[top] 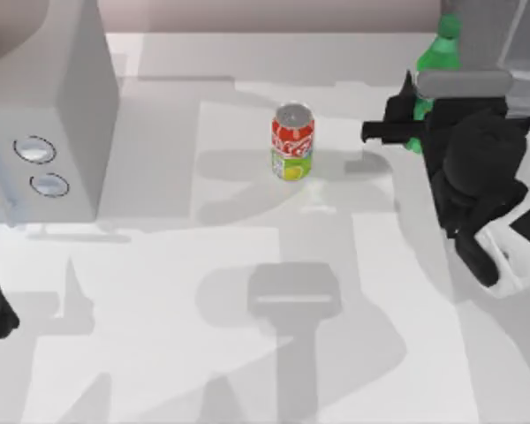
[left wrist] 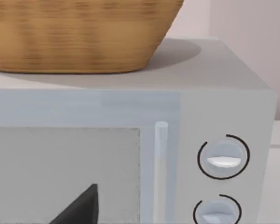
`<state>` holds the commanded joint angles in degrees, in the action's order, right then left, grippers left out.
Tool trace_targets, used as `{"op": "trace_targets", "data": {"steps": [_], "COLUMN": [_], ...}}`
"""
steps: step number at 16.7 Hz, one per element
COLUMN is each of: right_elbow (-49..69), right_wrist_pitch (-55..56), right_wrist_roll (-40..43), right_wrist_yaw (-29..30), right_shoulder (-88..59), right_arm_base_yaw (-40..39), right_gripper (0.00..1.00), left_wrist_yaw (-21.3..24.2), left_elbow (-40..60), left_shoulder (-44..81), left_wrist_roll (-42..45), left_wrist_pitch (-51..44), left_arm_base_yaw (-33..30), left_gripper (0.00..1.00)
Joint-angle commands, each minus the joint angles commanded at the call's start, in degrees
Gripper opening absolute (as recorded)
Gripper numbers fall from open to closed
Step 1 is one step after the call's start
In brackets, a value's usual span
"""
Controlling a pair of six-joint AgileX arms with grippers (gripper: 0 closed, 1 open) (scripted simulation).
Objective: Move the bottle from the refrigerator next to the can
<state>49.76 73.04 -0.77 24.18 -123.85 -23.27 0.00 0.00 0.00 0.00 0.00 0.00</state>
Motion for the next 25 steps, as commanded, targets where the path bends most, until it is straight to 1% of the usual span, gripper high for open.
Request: {"op": "trace_targets", "data": {"steps": [4, 17, 18, 25], "right_elbow": [0.13, 0.13, 0.13, 0.13], "right_wrist_pitch": [0.07, 0.07, 0.07, 0.07], "right_wrist_roll": [0.08, 0.08, 0.08, 0.08], "right_wrist_yaw": [0.12, 0.12, 0.12, 0.12], "right_shoulder": [-0.07, -0.07, -0.07, -0.07], "right_arm_base_yaw": [-0.09, -0.09, -0.09, -0.09], "right_gripper": [0.0, 0.98, 1.0, 1.0], "left_wrist_yaw": [0.0, 0.0, 0.0, 0.0], "left_elbow": [0.0, 0.0, 0.0, 0.0], "left_shoulder": [0.0, 0.0, 0.0, 0.0], "left_wrist_roll": [0.0, 0.0, 0.0, 0.0], "left_wrist_pitch": [0.0, 0.0, 0.0, 0.0], "left_arm_base_yaw": [0.0, 0.0, 0.0, 0.0], "left_gripper": [1.0, 1.0, 1.0, 1.0]}}
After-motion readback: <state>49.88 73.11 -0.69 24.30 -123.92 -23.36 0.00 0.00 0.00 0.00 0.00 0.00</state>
